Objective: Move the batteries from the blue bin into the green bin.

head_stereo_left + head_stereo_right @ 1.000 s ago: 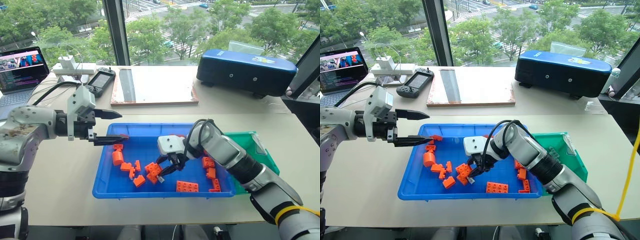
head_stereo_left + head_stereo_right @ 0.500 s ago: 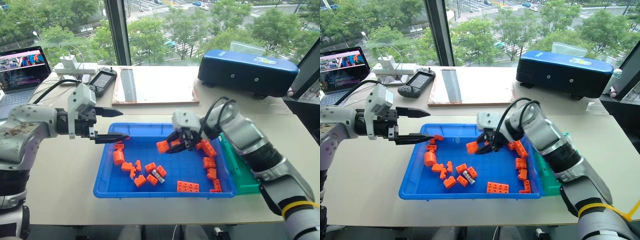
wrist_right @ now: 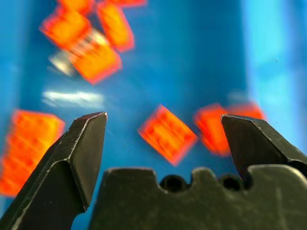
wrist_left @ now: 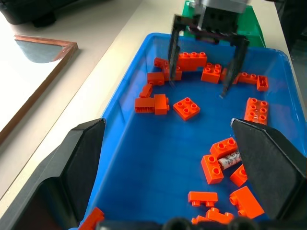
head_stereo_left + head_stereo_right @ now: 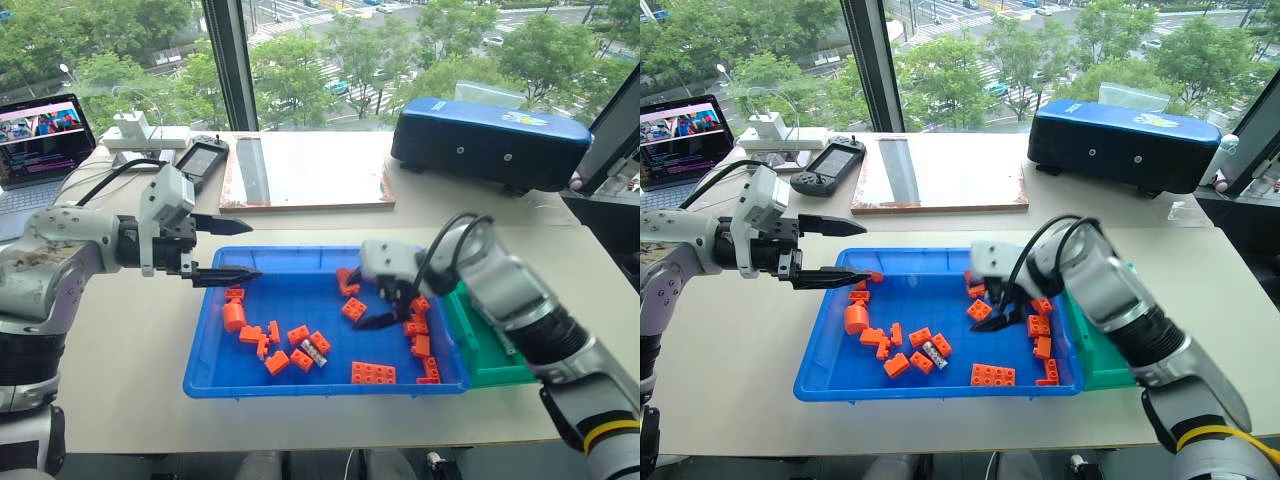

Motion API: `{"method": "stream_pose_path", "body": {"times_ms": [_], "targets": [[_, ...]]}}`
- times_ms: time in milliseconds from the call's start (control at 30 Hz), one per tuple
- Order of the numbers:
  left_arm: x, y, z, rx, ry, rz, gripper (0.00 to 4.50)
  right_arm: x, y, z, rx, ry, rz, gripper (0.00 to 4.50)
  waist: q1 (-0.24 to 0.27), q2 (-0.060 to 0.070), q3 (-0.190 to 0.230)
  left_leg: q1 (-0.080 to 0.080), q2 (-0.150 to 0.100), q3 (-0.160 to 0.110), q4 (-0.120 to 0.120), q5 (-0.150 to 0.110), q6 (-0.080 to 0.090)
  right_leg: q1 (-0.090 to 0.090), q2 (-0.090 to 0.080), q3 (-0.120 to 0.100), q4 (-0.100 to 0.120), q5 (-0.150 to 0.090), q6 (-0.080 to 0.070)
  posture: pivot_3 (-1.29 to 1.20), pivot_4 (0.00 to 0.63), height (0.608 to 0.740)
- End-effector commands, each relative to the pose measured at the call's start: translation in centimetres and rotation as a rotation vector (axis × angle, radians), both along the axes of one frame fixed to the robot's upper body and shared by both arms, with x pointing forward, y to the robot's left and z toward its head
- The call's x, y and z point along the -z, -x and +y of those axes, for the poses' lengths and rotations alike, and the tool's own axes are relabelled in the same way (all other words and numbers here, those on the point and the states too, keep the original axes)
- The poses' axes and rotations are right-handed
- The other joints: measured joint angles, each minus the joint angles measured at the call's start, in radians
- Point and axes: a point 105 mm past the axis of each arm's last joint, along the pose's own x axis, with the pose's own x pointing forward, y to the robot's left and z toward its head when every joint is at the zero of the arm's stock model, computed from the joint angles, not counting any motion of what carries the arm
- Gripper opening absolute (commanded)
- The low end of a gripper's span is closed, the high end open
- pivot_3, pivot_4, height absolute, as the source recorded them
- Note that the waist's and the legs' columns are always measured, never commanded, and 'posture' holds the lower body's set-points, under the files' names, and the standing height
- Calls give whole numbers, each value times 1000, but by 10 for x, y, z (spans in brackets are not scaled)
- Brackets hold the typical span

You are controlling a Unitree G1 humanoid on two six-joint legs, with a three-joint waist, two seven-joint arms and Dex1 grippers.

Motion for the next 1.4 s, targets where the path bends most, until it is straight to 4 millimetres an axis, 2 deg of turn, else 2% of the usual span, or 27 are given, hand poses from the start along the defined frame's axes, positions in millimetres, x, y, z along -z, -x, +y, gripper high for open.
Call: {"method": "stream_pose_path", "body": {"times_ms": [33, 300, 600, 800, 900, 1133, 1267, 1400], "targets": [[-9, 0, 0, 6, 2, -42, 4500, -4, 12, 13, -68, -32, -24, 4467, 3, 0, 0, 0, 0, 0, 0, 0, 0, 0, 0, 0, 0, 0, 0, 0, 150, 732], [-5, 0, 1, -5, -14, -46, 4500, 10, 5, 19, -73, -21, 20, 4467, 2, 0, 0, 0, 0, 0, 0, 0, 0, 0, 0, 0, 0, 0, 0, 0, 150, 732], [-1, 5, 10, -55, -27, -40, 4500, 36, 3, 26, -146, 32, 16, 4467, -2, 0, 0, 0, 0, 0, 0, 0, 0, -1, 0, 0, 0, 0, 0, 0, 150, 732], [-4, 5, 9, -60, -22, -55, 4500, 40, 3, 33, -170, 19, 16, 4467, 0, 0, 0, 0, 0, -1, 0, 0, -1, 0, 0, 0, 0, 0, 0, 0, 150, 732], [-4, 3, 8, -60, -21, -58, 4500, 43, 3, 33, -169, 23, 14, 3745, 0, 0, 0, 0, 0, -1, 0, 0, -1, 0, 0, 0, 0, 0, 0, 0, 150, 732], [-3, 0, 5, -53, -18, -58, 4500, 39, 3, 25, -149, 22, 20, 1379, 0, 0, 0, 0, 0, -1, 0, 0, -1, 0, 0, 0, 0, 0, 0, 0, 150, 732], [-2, -1, 3, -45, -16, -56, 4500, 29, 3, 21, -137, 14, 10, 1236, 0, 0, 0, 0, 0, -1, 0, 0, -1, 0, 0, 0, 0, 0, 0, 0, 150, 732], [-1, -3, 2, -39, -14, -56, 4500, 9, -6, 9, -89, 12, -29, 1177, 1, 0, 0, 0, 0, -1, 0, 0, -1, 0, 0, 0, 0, 0, 0, 0, 150, 732]]}}
